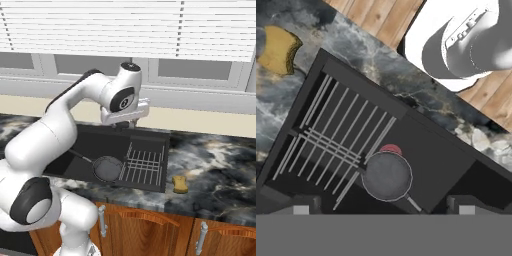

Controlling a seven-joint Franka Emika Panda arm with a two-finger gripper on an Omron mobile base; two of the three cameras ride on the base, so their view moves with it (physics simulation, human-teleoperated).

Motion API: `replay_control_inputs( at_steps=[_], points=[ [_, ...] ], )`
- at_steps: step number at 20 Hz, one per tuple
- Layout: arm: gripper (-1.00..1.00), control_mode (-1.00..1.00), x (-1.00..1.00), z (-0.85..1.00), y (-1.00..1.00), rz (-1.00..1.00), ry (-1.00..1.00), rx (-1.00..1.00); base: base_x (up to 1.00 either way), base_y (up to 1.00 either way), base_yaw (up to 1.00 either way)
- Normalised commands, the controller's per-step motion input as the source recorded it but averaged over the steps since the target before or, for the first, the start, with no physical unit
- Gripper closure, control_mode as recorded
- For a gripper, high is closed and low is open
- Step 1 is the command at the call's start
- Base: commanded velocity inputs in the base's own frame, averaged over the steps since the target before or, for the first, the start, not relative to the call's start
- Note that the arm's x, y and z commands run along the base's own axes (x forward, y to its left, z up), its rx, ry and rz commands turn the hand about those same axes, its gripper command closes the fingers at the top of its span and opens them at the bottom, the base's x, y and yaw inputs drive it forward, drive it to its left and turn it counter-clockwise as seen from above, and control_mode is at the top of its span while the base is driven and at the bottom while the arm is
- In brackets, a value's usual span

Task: Pick the pan and sponge and place them into the sink. Then turn on the water.

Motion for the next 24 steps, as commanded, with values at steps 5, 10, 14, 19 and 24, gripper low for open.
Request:
replay_control_inputs(
  at_steps=[5, 10, 14, 19, 24],
  points=[
    [-1.00, -1.00, -0.04, -0.06, -0.03, -0.16, 0.16, 0.00, 0.00, 0.00, 0.00],
    [-1.00, -1.00, -0.09, -0.09, -0.01, -0.17, 0.12, -0.02, 0.00, 0.00, 0.00],
    [-1.00, -1.00, -0.15, -0.14, -0.09, -0.14, 0.08, -0.03, 0.00, 0.00, 0.00],
    [-1.00, -1.00, -0.12, -0.13, -0.15, -0.13, 0.06, -0.06, 0.00, 0.00, 0.00],
    [-1.00, -1.00, -0.02, -0.08, -0.24, -0.12, 0.04, -0.09, 0.00, 0.00, 0.00]
  ],
)
